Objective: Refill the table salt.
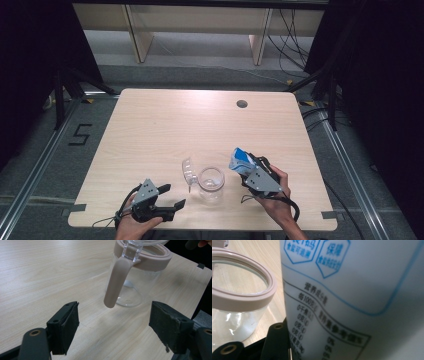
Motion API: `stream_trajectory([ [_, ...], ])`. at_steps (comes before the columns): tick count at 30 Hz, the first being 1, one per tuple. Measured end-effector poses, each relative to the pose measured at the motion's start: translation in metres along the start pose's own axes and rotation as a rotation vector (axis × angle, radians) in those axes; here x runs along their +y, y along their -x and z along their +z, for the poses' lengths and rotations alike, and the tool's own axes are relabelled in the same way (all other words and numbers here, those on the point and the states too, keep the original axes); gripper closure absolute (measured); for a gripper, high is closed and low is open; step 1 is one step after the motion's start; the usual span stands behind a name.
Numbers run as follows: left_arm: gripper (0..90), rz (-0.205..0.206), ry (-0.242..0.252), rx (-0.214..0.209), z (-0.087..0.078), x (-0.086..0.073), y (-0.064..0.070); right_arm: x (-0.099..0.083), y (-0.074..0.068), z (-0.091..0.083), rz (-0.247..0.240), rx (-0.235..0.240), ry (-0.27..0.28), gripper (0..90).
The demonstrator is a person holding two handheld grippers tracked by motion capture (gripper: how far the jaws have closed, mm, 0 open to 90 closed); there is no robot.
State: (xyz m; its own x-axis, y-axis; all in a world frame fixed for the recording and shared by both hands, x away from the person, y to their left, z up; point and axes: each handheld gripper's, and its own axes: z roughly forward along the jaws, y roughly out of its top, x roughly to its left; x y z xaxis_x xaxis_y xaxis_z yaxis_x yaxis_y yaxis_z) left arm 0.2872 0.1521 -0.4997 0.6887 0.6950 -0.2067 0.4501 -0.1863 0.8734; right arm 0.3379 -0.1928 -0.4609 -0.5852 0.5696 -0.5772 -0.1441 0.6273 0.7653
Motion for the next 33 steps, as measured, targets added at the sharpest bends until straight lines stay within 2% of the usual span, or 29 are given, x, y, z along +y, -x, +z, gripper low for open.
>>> stream_trajectory([
  [3, 23.2, 0.001, -0.004, -0.006, 0.0, 0.0, -0.001, 0.001, -0.002, 0.0, -0.034, -0.006, -0.006, 49.4],
  [5, 23.1, 0.0, -0.003, 0.0, 0.0, 0.0, 0.0, 0.002, -0.004, -0.001, -0.028, -0.006, -0.012, 49.4],
  [6, 23.1, 0.003, -0.003, -0.002, 0.0, 0.0, -0.001, 0.002, -0.003, -0.001, -0.057, -0.012, -0.012, 49.5],
  [11, 23.1, 0.002, -0.002, -0.002, 0.001, 0.0, -0.001, 0.004, -0.006, -0.003, -0.077, -0.019, -0.019, 49.5],
  [12, 23.1, -0.001, -0.001, 0.0, 0.001, 0.0, -0.001, 0.005, -0.005, -0.003, -0.097, -0.02, -0.016, 49.5],
  [13, 23.1, 0.003, -0.003, -0.003, 0.001, 0.0, -0.001, 0.005, -0.006, -0.004, -0.086, -0.023, -0.02, 49.5],
  [14, 23.1, 0.002, -0.004, -0.003, 0.001, 0.0, -0.001, 0.005, -0.006, -0.003, -0.104, -0.017, -0.016, 49.5],
  [15, 23.1, 0.002, -0.002, -0.003, 0.0, 0.0, -0.001, 0.005, -0.007, -0.003, -0.09, -0.019, -0.023, 49.5],
  [16, 23.1, 0.001, 0.0, -0.005, 0.001, 0.0, -0.001, 0.006, -0.007, -0.003, -0.109, -0.019, -0.02, 49.5],
  [17, 23.0, -0.001, -0.001, -0.001, 0.001, 0.0, -0.001, 0.006, -0.008, -0.003, -0.103, -0.022, -0.026, 49.5],
  [19, 22.3, 0.0, -0.002, -0.001, 0.001, 0.0, -0.001, 0.006, -0.008, -0.002, -0.125, -0.022, -0.023, 49.6],
  [22, 22.3, 0.0, -0.003, 0.0, 0.001, 0.0, -0.001, 0.007, -0.011, -0.002, -0.132, -0.031, -0.033, 49.6],
  [26, 22.3, 0.002, -0.003, 0.002, 0.001, 0.0, -0.001, 0.006, -0.012, 0.0, -0.178, -0.045, -0.046, 49.7],
  [28, 22.3, 0.002, 0.0, 0.002, 0.001, 0.0, -0.001, 0.006, -0.011, 0.003, -0.218, -0.049, -0.047, 49.7],
  [30, 22.3, 0.005, -0.004, 0.004, 0.001, 0.0, -0.001, 0.005, -0.012, 0.003, -0.217, -0.062, -0.061, 49.7],
  [33, 22.3, -0.002, -0.001, 0.004, 0.0, 0.0, 0.0, 0.004, -0.011, 0.004, -0.259, -0.073, -0.065, 49.9],
])
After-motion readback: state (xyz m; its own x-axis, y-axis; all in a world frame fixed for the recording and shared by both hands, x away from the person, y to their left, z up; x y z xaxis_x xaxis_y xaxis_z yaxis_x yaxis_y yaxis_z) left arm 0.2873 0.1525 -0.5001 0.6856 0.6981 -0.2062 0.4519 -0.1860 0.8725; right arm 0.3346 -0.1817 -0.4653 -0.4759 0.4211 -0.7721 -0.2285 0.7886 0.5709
